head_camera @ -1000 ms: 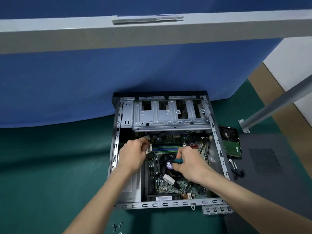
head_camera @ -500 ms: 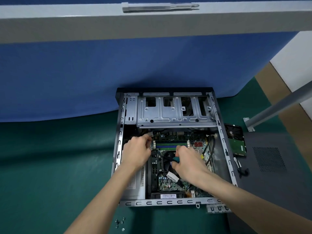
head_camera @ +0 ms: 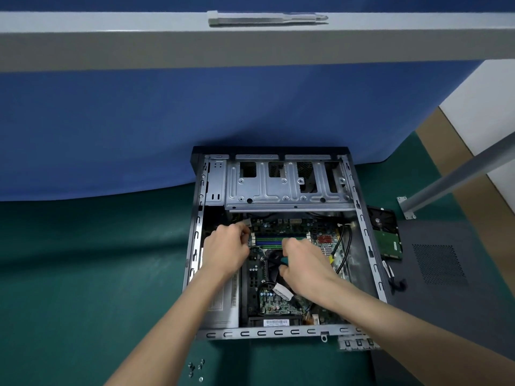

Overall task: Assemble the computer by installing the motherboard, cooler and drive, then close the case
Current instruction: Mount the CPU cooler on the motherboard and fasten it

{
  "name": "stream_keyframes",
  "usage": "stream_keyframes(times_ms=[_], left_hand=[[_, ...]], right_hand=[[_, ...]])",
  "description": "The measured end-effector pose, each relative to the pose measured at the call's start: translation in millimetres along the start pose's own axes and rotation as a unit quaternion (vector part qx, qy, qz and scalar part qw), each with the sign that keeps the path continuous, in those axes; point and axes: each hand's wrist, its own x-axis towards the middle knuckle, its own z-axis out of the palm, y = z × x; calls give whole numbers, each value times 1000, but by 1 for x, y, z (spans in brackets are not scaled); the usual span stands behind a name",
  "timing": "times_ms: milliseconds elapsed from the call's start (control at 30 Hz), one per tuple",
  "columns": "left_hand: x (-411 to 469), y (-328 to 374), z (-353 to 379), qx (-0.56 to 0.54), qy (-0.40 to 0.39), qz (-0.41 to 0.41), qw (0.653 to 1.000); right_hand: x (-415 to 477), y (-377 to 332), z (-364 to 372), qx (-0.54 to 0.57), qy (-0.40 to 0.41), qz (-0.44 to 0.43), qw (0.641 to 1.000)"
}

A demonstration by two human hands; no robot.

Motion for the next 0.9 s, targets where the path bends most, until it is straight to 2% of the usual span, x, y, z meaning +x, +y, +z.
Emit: stream_keyframes(times_ms=[367,533,600,667,733,767,833,900], left_hand=[[-3,2,-6,-10,-14,-7,1000],[-6,13,-19,-167,40,29,985],[-8,22,-26,-231,8,4,973],[-11,32,-33,-332,-122,-90,931],[-14,43,-38,-425,-269,-206,839],[-16,49,-40,-463,-313,-246,792],[-14,55,-40,-523,-350,-291,720],[-12,56,-40,-561,-361,-322,672]], right_hand=[[18,-27,-28,-68,-36,-17,997],[17,-37,-31,-99,-62,-29,993],[23,-40,-32,-94,-85,-6,992],[30,-40,-31,-66,-113,14,991],[33,-42,-32,-29,-122,20,992],[33,-42,-34,-14,-123,21,992],[32,-42,-34,25,-133,21,991],[33,-39,-36,66,-159,32,985]])
